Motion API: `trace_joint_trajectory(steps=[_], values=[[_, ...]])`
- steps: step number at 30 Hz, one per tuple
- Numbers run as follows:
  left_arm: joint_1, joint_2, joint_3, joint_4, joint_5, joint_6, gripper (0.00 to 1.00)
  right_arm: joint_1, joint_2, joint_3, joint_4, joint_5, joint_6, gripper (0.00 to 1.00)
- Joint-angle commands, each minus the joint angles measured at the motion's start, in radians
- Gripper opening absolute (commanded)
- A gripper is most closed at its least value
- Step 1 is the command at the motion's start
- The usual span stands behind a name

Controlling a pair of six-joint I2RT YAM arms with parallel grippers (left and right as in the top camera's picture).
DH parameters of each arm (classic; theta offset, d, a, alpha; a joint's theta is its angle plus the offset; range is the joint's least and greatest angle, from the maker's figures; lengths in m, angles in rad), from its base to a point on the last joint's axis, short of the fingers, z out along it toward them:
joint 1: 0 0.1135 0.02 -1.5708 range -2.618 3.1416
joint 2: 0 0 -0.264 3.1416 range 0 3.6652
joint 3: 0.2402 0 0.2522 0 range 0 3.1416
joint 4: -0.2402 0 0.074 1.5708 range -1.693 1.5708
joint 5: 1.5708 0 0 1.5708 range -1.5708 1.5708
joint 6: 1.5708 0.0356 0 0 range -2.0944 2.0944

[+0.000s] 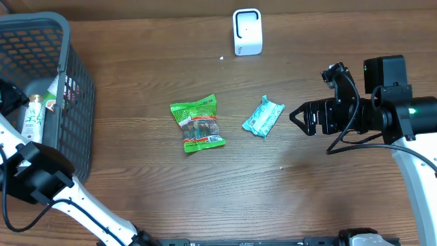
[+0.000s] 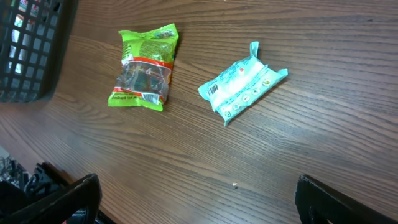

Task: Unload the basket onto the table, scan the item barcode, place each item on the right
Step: 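Grasp the white tube with gold cap from the basket, left gripper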

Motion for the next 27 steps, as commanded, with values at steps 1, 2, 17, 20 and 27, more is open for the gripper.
trace_joint_trajectory(steps=[1,2,17,20,27], values=[[-0.001,0.015,-0.069,0.047,0.045,0.127,0.86,0.005,0.000,0.026,0.005,0.018,-0.001,1.00],[-0.001,0.015,-0.095,0.064,0.060,0.149,0.89,0.005,0.001,0.026,0.006,0.019,-0.001,1.00],[-0.008,0.016,-0.404,0.392,-0.006,0.287,1.00,0.005,0.060,0.026,0.020,0.019,-0.001,1.00],[-0.008,0.016,-0.447,0.459,-0.022,0.277,1.00,0.005,0.077,0.026,0.023,0.019,-0.001,1.00],[-0.027,0.016,-0.510,0.579,-0.048,0.278,1.00,0.005,0.103,0.026,0.031,0.019,0.000,1.00]])
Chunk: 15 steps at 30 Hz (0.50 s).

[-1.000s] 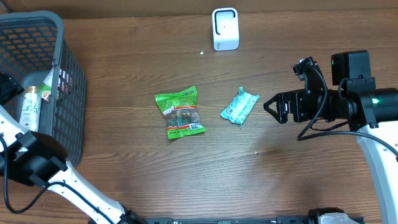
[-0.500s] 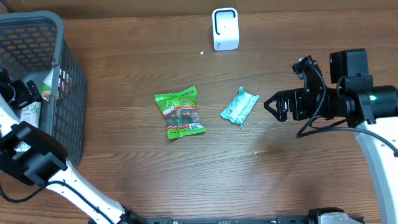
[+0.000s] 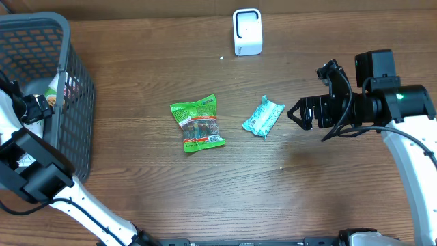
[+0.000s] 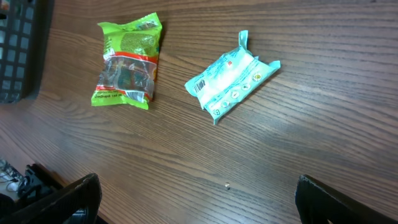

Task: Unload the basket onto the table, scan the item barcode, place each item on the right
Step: 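Grasp the white tube with gold cap from the basket, left gripper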

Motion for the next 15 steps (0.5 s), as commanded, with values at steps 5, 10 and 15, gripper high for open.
trace_joint_trajectory(steps=[5,10,15], values=[[-0.032,0.014,-0.068,0.094,-0.022,0.014,0.84,0.005,0.005,0.026,0.012,0.000,-0.001,1.00],[-0.046,0.015,-0.123,0.132,-0.022,0.014,0.73,0.005,0.005,0.026,0.015,0.000,-0.001,1.00],[-0.048,0.016,-0.166,0.139,-0.023,0.014,0.60,0.005,0.005,0.026,0.016,0.000,-0.001,1.00]])
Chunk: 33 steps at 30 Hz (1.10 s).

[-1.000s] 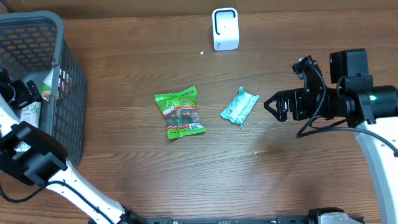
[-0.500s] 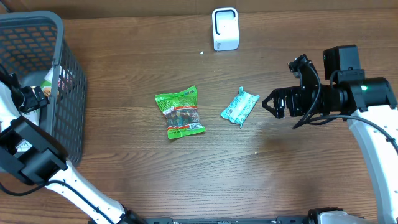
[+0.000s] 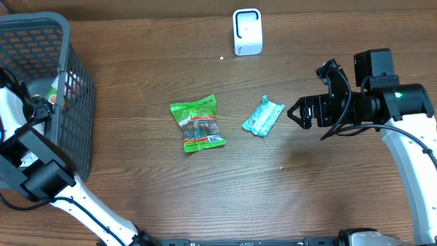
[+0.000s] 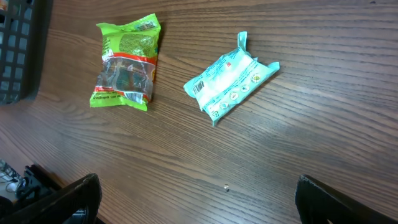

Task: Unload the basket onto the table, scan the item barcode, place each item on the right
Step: 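Grasp the white tube with gold cap from the basket, left gripper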

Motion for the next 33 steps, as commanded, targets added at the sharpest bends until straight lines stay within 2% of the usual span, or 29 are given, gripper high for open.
trace_joint_trajectory(steps=[1,2,3,7,11,13,20,24,33], values=[[-0.023,0.021,-0.050,-0.015,0.018,0.007,0.51,0.005,-0.003,0.026,0.008,-0.001,-0.001,1.00],[-0.023,0.021,-0.050,-0.019,0.019,0.006,0.43,0.005,-0.003,0.026,0.010,-0.001,-0.001,1.00],[-0.024,0.021,-0.050,-0.024,0.019,0.007,0.39,0.005,-0.003,0.026,0.012,-0.001,0.000,1.00],[-0.027,0.021,-0.046,-0.063,0.006,0.008,0.33,0.005,-0.003,0.026,0.016,-0.002,0.000,1.00],[-0.029,0.020,-0.040,-0.109,-0.052,0.008,0.17,0.005,-0.003,0.026,0.018,-0.009,0.001,1.00],[-0.030,0.019,-0.031,-0.138,-0.060,0.006,0.16,0.005,-0.003,0.026,0.024,-0.012,0.003,1.00],[-0.031,-0.043,0.059,-0.200,-0.023,-0.109,0.16,0.005,-0.003,0.026,0.023,-0.021,0.003,1.00],[-0.031,-0.123,0.181,-0.255,0.080,-0.177,0.10,0.005,-0.003,0.026,0.028,-0.024,0.003,1.00],[-0.031,-0.359,0.418,-0.356,0.298,-0.262,0.09,0.005,-0.003,0.026,0.029,-0.028,0.003,1.00]])
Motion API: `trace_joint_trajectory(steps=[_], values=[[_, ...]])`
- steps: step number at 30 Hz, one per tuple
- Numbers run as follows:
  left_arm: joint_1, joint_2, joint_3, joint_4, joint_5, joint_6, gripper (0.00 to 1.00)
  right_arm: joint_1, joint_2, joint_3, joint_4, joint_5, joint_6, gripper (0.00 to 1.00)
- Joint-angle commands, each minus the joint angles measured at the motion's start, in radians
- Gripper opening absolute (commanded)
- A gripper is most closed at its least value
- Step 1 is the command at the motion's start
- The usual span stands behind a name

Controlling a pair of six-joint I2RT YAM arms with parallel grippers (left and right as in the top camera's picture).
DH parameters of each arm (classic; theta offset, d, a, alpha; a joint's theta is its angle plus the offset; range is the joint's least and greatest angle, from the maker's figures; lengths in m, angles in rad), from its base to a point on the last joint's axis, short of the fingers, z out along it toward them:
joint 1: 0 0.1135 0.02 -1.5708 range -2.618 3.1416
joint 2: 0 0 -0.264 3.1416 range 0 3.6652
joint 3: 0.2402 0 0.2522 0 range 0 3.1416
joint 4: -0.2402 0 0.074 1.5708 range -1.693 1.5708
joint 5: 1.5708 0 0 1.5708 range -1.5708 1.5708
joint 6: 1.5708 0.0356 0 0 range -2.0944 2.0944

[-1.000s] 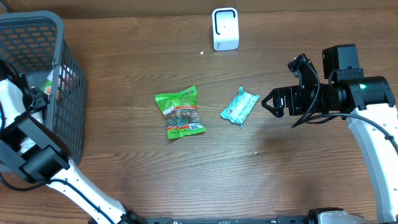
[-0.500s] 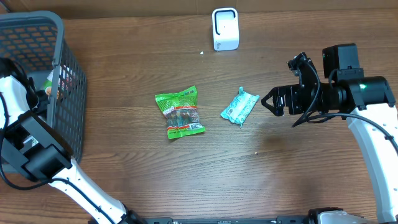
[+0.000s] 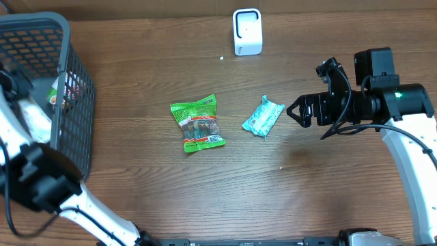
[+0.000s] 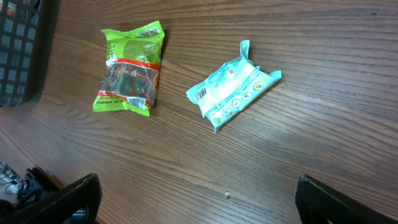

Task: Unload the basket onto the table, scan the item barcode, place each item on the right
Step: 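Grasp the white tube with gold cap from the basket, left gripper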

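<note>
A teal packet (image 3: 263, 116) lies flat on the wooden table (image 3: 225, 184), and its barcode end shows in the right wrist view (image 4: 231, 94). Left of it lies a green snack bag (image 3: 197, 124) (image 4: 129, 76). The white scanner (image 3: 247, 31) stands at the table's far edge. My right gripper (image 3: 295, 113) (image 4: 199, 208) hangs open just right of the teal packet, with nothing between its fingers (image 4: 69, 199). My left arm (image 3: 27, 116) reaches into the grey basket (image 3: 65, 41); its jaws are blurred and hidden there.
The basket at the far left holds a few packaged items (image 3: 56, 92). A small crumb (image 4: 227, 194) lies on the wood below the teal packet.
The right gripper has stayed open in nearly the same place, and the packets sit slightly lower in its wrist view. The left arm has shifted inside the basket.
The open right gripper first stood further right of the teal packet. By 1.6 s ago it was closer to it and slightly higher on the table, and it has held there since. The left arm has kept changing position in the basket. Both packets lie unmoved.
</note>
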Motion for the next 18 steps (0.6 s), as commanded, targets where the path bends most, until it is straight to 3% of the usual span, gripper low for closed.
trace_joint_trajectory(steps=[1,8,13,18], values=[[-0.002,-0.209,0.119,-0.015,0.125,-0.075,0.09,0.005,-0.002,0.026,0.004,-0.016,0.003,1.00],[-0.047,-0.442,0.137,-0.048,0.274,-0.080,0.08,0.005,-0.002,0.026,0.005,-0.042,0.003,1.00],[-0.192,-0.522,0.137,-0.141,0.267,-0.061,0.06,0.005,-0.002,0.026,0.005,-0.042,0.003,1.00],[-0.373,-0.482,0.125,-0.249,0.221,-0.062,0.04,0.005,-0.002,0.026,-0.005,-0.042,0.003,1.00]])
